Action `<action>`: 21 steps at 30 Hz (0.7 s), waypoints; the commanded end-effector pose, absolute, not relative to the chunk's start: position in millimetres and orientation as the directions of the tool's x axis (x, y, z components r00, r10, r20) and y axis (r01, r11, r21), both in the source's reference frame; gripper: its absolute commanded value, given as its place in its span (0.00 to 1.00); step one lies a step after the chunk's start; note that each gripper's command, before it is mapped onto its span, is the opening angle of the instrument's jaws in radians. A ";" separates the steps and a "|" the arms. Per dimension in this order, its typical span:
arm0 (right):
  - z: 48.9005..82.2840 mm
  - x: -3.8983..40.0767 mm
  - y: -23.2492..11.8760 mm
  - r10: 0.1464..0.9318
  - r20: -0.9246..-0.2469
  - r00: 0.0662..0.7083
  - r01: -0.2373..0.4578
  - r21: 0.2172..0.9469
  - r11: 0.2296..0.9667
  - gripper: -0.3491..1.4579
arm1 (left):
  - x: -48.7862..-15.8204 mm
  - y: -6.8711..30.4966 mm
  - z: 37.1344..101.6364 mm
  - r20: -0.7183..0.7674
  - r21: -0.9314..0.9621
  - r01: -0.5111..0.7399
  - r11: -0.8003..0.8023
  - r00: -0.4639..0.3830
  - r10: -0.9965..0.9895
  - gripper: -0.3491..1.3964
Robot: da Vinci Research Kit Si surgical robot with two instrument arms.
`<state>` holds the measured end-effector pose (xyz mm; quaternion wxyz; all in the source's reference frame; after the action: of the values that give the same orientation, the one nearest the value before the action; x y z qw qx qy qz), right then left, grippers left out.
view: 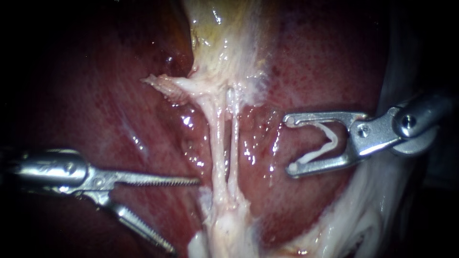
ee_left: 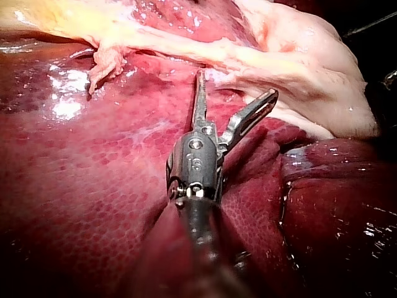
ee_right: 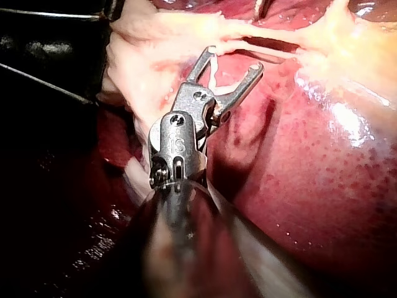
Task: Grabbing gallbladder
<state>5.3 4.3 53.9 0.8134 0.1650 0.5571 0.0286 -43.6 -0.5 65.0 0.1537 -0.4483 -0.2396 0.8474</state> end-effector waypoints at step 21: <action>53.9 5.4 4.3 0.230 -0.897 0.378 0.137 0.300 0.944 0.47 | -37.1 16.3 52.8 -0.768 -0.391 -0.275 -0.878 -0.429 0.476 0.71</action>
<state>5.4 4.3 53.9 0.8135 0.1648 0.5570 0.0286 -37.1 16.6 52.9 0.2263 -0.4825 -0.0964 0.8407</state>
